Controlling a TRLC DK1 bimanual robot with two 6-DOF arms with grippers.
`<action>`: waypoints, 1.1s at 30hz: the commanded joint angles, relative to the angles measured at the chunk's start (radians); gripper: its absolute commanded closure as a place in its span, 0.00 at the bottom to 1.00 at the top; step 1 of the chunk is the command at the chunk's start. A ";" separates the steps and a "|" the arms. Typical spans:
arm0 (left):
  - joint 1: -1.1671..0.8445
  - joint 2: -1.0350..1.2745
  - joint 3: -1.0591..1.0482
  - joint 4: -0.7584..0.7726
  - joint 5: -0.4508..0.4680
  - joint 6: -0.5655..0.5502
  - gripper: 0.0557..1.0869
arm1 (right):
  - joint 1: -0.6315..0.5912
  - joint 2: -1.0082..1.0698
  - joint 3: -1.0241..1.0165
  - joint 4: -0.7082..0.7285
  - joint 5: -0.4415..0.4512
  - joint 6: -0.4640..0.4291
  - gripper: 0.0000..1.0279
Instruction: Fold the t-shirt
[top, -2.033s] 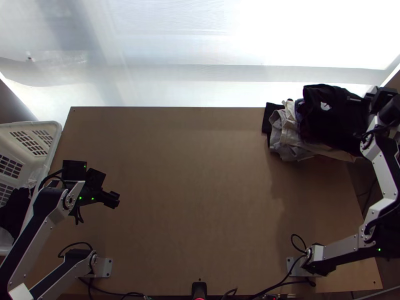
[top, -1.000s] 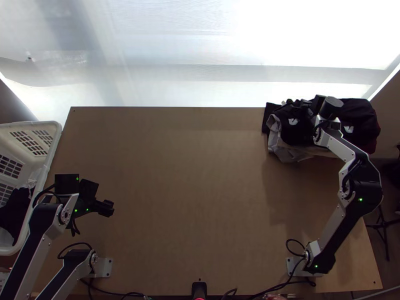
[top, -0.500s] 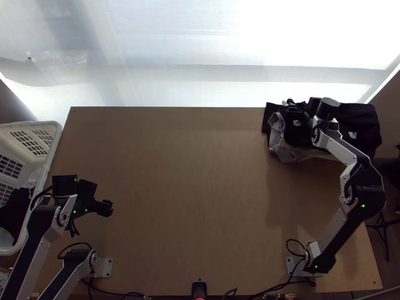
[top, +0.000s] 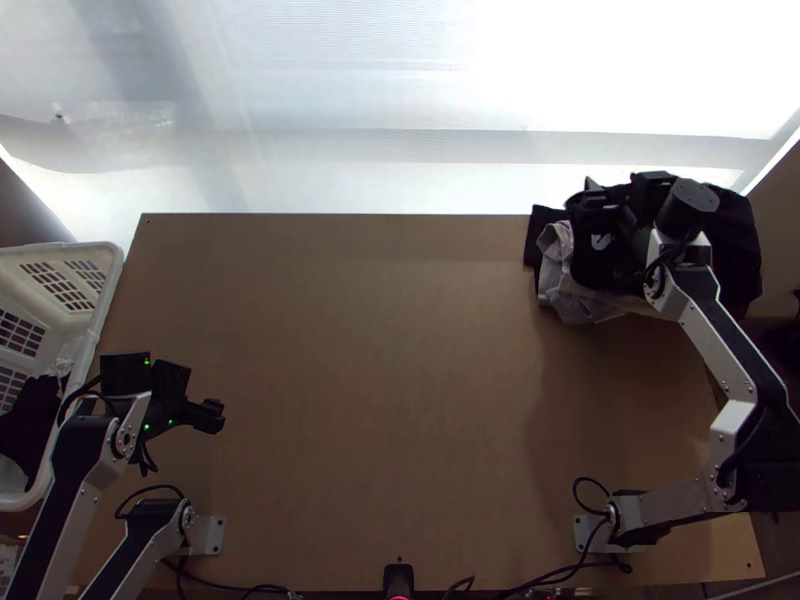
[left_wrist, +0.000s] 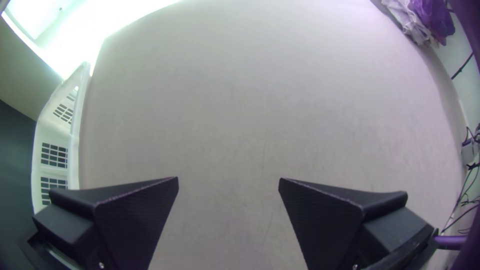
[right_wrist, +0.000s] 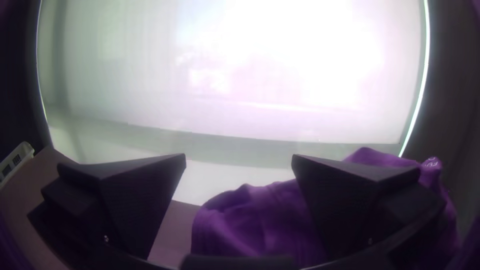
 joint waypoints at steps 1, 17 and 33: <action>0.005 -0.027 -0.005 0.004 0.001 0.003 0.05 | 0.035 -0.164 -0.046 -0.015 0.017 -0.038 0.04; 0.028 -0.073 -0.011 -0.006 -0.001 0.055 0.05 | -0.067 0.132 0.014 0.086 0.031 -0.154 0.54; 0.027 -0.267 -0.032 0.169 0.001 0.028 0.05 | -0.050 -0.557 -0.553 0.129 0.152 -0.164 0.04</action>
